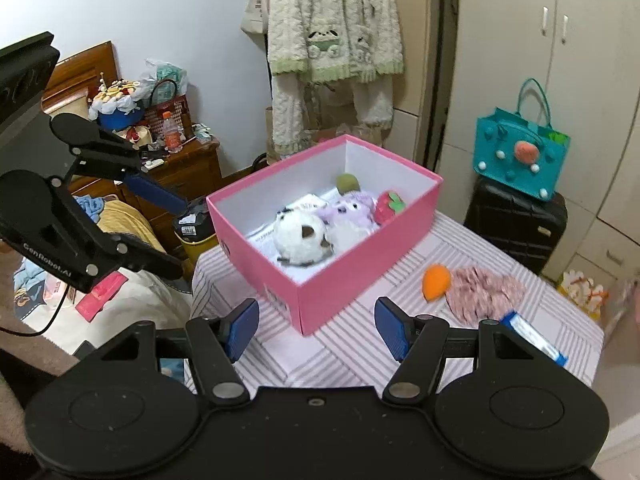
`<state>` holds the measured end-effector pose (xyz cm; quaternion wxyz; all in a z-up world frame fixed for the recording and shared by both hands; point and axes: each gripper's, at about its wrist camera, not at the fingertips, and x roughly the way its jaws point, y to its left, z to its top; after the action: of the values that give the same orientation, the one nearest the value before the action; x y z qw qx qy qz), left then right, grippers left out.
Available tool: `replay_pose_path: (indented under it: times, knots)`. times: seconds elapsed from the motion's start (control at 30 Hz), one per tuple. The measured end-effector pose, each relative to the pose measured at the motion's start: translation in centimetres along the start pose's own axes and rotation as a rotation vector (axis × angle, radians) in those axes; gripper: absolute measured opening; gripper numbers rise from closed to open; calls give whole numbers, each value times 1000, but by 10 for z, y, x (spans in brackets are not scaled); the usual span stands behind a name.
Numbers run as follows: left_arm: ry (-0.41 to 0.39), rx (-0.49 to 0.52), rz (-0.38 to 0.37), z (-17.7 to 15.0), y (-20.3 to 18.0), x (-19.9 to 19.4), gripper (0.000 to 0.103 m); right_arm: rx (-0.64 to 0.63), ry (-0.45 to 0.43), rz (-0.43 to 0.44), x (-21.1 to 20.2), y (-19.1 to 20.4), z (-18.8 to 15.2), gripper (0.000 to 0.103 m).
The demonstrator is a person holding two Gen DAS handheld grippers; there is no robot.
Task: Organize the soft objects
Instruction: 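Withdraw both tools from the box back toward the table, then move both grippers to the blue wet-wipes pack and close on it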
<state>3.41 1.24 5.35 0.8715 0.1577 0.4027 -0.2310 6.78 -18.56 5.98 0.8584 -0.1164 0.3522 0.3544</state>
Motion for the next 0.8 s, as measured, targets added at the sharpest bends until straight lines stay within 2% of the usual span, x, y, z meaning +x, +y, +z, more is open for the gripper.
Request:
replay_pose_path:
  times: [0.27,0.47,0.8]
  knots:
    - [3,85,-49,7,-33,13,64,40,5,-35,-21,-6,-35,69]
    - [7,110,-119,19,-48,42,64,96,-8,-30,-23,-23,-65,71]
    - [-118,50,-175,40,-61,97,64,168,-90,-101,-6,-72,-106,73]
